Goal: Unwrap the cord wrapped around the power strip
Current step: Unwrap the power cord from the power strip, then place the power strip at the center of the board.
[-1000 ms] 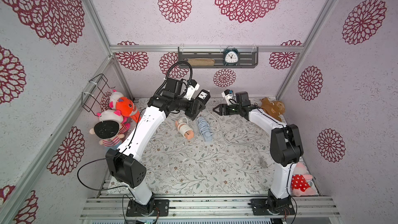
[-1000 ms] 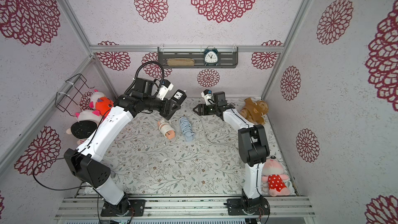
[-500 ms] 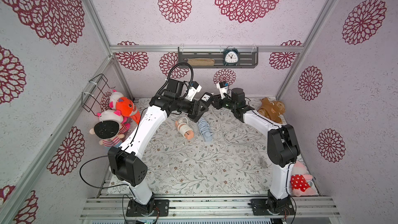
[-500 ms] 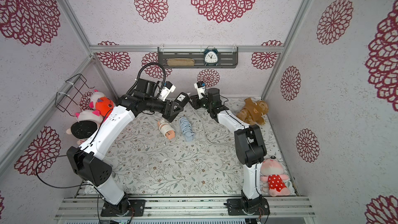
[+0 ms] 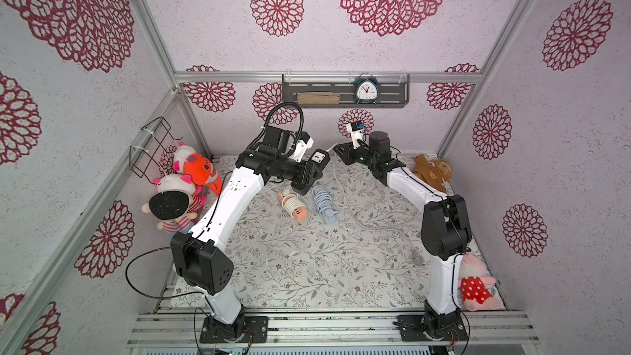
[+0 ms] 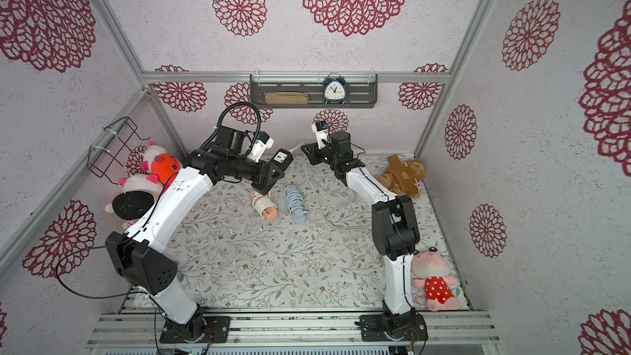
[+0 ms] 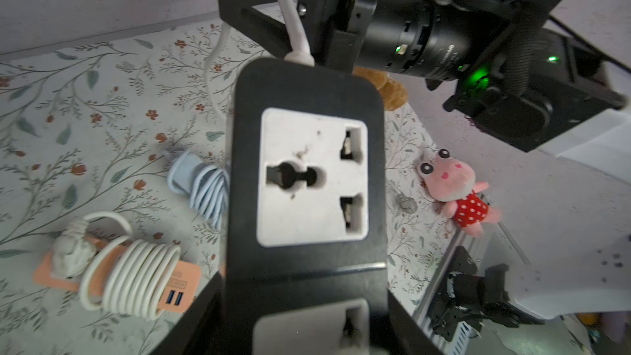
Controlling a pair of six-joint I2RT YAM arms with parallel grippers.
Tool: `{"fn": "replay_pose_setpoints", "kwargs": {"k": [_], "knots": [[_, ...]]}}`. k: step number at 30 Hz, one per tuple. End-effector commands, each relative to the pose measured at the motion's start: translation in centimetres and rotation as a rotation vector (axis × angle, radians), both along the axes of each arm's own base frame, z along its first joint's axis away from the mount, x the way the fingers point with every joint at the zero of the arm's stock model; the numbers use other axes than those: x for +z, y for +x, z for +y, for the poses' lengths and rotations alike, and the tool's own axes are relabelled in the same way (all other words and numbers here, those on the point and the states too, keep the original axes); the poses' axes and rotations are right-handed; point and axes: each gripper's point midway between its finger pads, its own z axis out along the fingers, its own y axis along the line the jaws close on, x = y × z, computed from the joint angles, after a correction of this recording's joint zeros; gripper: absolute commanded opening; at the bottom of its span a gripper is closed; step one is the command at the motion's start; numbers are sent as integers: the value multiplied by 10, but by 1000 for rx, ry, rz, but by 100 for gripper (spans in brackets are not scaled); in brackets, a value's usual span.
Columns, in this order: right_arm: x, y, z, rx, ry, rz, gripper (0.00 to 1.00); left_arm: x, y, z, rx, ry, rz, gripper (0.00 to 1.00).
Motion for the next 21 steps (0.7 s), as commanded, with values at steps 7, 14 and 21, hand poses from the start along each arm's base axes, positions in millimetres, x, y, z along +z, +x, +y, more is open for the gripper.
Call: {"fn": "replay_pose_setpoints", "kwargs": {"k": [7, 14, 21], "knots": [[-17, -18, -27, -31, -121, 104, 63, -21, 84, 46, 268, 213, -96, 0], [-58, -56, -63, -124, -242, 195, 63, -64, 142, 101, 457, 343, -95, 0], [-98, -82, -95, -195, -320, 299, 64, -87, 155, 155, 602, 384, -87, 0]]}}
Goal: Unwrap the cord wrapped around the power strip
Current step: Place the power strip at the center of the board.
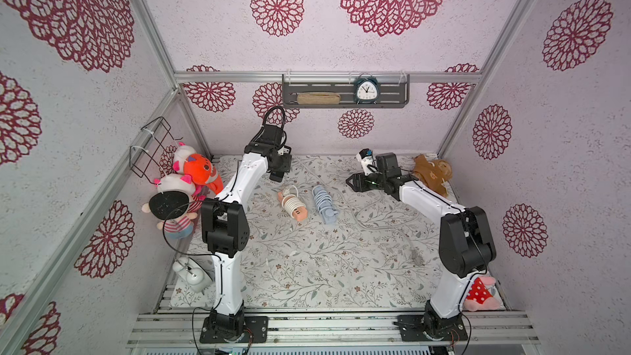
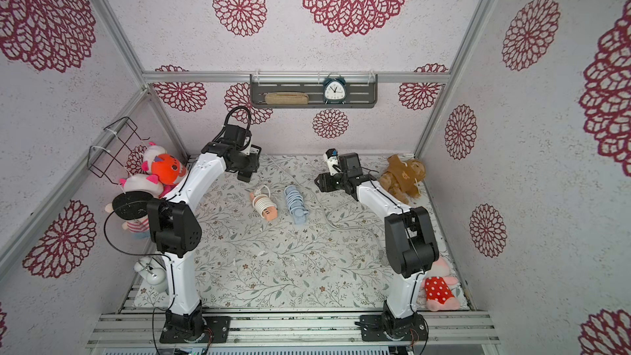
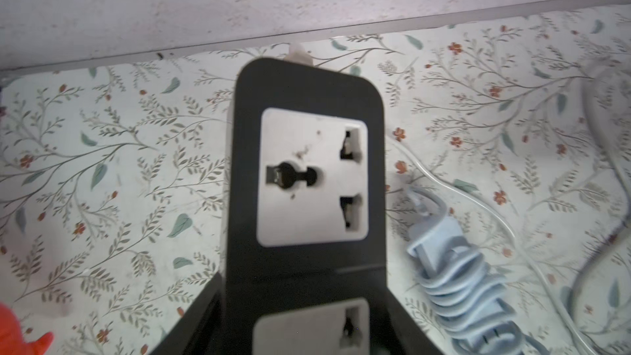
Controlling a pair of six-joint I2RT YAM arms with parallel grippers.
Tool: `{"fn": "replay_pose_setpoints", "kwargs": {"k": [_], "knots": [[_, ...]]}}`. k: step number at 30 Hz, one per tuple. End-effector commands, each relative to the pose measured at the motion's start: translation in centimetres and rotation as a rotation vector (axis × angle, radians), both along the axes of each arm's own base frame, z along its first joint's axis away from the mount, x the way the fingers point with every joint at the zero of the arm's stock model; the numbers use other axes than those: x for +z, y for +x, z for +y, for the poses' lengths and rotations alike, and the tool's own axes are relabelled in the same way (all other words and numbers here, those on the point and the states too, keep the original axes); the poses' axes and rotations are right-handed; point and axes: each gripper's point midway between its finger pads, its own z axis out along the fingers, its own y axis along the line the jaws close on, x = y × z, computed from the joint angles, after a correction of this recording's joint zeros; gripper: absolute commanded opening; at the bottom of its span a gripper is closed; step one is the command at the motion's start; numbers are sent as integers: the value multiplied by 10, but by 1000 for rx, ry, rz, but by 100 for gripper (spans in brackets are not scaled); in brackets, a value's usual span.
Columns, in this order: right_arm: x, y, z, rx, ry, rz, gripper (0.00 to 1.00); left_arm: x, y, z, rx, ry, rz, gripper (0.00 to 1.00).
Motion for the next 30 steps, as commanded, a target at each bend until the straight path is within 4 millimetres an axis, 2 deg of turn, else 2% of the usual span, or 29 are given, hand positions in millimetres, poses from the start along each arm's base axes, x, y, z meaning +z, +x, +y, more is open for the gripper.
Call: {"fn": "replay_pose_setpoints", "kwargs": {"k": [1, 4, 9, 14, 17, 21, 24, 26, 28, 30], "knots": [[2, -3, -29, -64, -65, -7, 63, 22, 14, 28, 93, 19, -109, 0], [-17, -9, -52, -111, -141, 57, 63, 12, 10, 56, 164, 43, -98, 0], [-32, -23, -93, -259, -258, 165, 59, -7, 1, 99, 296, 64, -89, 0], [-29, -40, -113, -363, -252, 215, 58, -29, -5, 133, 408, 64, -65, 0], [-26, -59, -122, -416, -254, 249, 58, -39, -8, 152, 473, 76, -57, 0], [-28, -91, -152, -557, -259, 340, 58, -55, -15, 178, 575, 89, -36, 0], [-35, -107, -177, -659, -228, 395, 57, -64, -18, 192, 625, 96, -24, 0], [-40, -110, -188, -705, -197, 413, 56, -71, -19, 196, 645, 89, -16, 0], [-44, -107, -194, -736, -187, 411, 55, -79, -21, 200, 660, 84, 1, 0], [-50, -99, -191, -742, -163, 406, 54, -90, -23, 202, 669, 63, 18, 0]]}}
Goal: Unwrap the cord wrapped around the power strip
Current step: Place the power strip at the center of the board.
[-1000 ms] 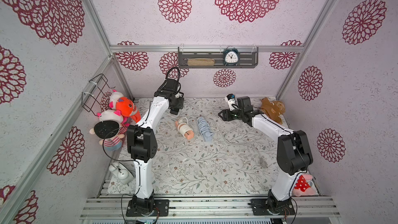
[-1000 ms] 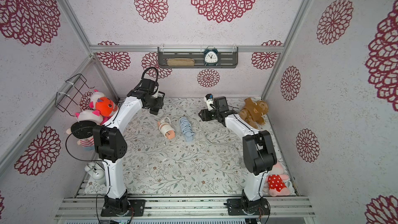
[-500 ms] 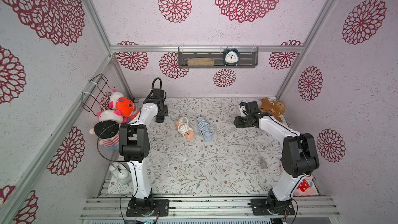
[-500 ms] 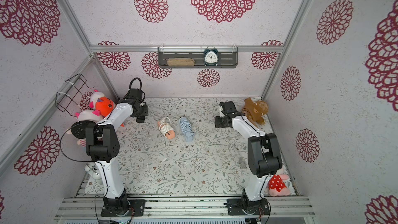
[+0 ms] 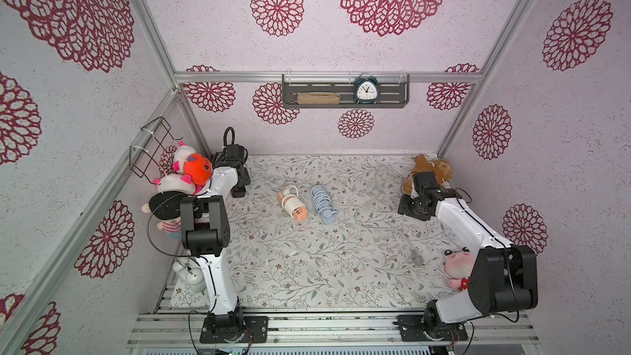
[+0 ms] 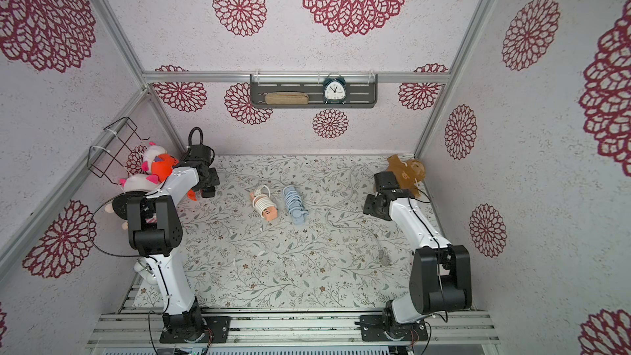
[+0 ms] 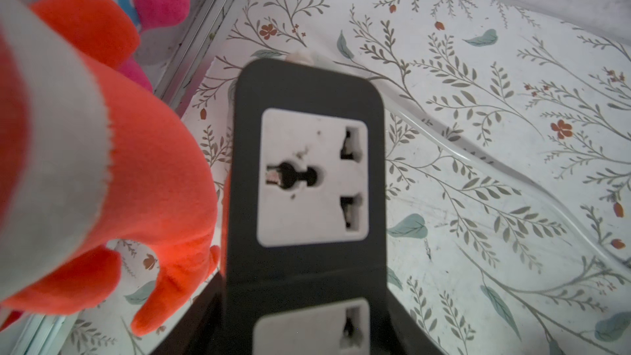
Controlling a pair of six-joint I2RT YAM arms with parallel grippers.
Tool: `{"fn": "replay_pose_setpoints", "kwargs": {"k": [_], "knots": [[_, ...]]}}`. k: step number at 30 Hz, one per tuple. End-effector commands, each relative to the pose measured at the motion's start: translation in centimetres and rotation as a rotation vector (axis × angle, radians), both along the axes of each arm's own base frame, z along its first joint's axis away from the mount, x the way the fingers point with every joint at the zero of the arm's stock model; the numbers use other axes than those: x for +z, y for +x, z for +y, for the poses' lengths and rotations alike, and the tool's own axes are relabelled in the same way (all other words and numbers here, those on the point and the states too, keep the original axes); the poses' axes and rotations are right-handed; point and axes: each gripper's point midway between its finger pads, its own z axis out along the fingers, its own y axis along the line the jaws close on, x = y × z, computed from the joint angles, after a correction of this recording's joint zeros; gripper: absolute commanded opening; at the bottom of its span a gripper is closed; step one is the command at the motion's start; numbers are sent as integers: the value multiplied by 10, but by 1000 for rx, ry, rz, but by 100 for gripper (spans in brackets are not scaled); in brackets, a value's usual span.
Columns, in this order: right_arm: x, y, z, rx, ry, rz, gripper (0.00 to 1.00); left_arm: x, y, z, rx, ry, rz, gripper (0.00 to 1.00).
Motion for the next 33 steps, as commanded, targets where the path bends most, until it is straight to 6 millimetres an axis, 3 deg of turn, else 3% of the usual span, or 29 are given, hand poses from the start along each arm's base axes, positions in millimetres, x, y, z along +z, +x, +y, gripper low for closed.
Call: {"fn": "replay_pose_setpoints", "kwargs": {"k": [1, 7, 13, 20, 26, 33], "knots": [[-6, 10, 2, -63, 38, -21, 53, -15, 2, 13, 72, -22, -27, 0], [-12, 42, 20, -46, 66, -72, 55, -27, -2, 14, 70, -53, -22, 8], [-35, 64, 26, -47, 47, -25, 59, -32, -4, 10, 54, -88, -8, 36], [-60, 67, 28, -50, 50, 44, 57, -39, -7, 6, 49, -127, -3, 63], [-65, 69, 29, -42, 45, 53, 54, -40, -9, 4, 46, -134, -2, 81], [-70, 75, 34, -28, 55, 65, 41, -35, -12, 5, 44, -129, -4, 86]]}}
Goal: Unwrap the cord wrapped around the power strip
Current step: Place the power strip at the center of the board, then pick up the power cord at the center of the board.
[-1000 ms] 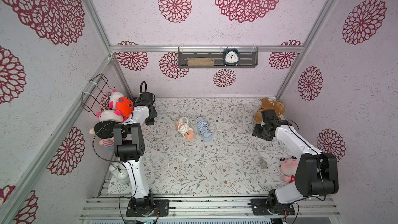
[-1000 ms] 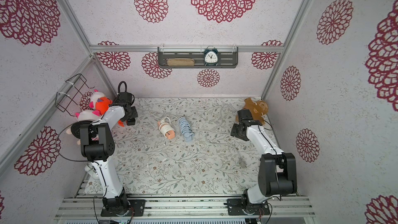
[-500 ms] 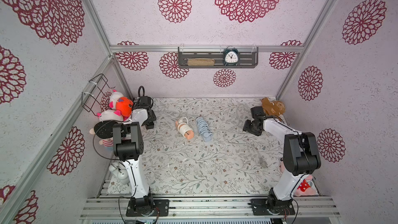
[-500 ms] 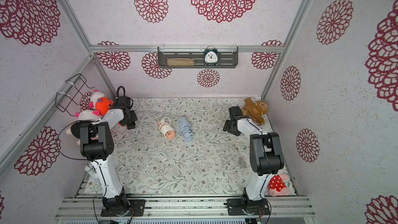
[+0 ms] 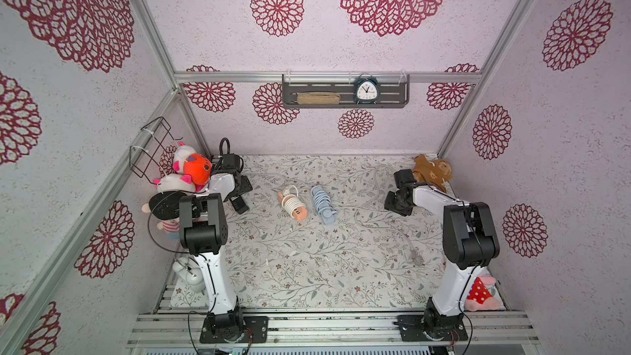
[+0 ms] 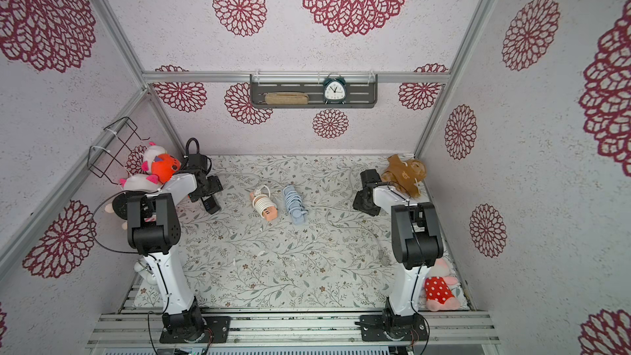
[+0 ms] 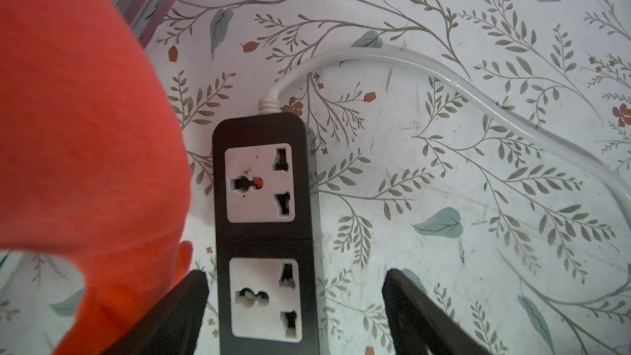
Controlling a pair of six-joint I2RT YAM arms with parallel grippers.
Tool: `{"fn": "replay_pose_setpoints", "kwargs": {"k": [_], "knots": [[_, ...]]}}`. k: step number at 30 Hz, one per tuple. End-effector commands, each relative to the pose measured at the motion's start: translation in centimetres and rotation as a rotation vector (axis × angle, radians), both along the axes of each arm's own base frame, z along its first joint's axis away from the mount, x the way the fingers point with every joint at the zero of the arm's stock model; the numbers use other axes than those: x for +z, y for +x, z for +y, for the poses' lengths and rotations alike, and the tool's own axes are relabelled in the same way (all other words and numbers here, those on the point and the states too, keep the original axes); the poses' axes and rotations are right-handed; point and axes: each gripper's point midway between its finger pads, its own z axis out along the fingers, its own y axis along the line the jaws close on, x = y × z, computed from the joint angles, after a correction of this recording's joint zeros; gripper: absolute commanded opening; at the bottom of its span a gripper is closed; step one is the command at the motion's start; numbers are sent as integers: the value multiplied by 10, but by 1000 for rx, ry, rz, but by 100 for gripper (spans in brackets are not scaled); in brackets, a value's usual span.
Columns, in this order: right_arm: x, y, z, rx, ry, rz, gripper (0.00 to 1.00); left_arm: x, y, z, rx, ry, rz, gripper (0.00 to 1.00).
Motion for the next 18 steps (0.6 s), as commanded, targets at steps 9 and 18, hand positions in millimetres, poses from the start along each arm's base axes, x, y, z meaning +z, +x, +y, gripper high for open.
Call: {"fn": "replay_pose_setpoints", "kwargs": {"k": [9, 18], "knots": [[8, 12, 14, 33, 28, -20, 15, 56, -6, 6, -11, 49, -79, 95], [42, 33, 33, 92, 30, -95, 0, 77, -23, 7, -24, 106, -49, 95]]}}
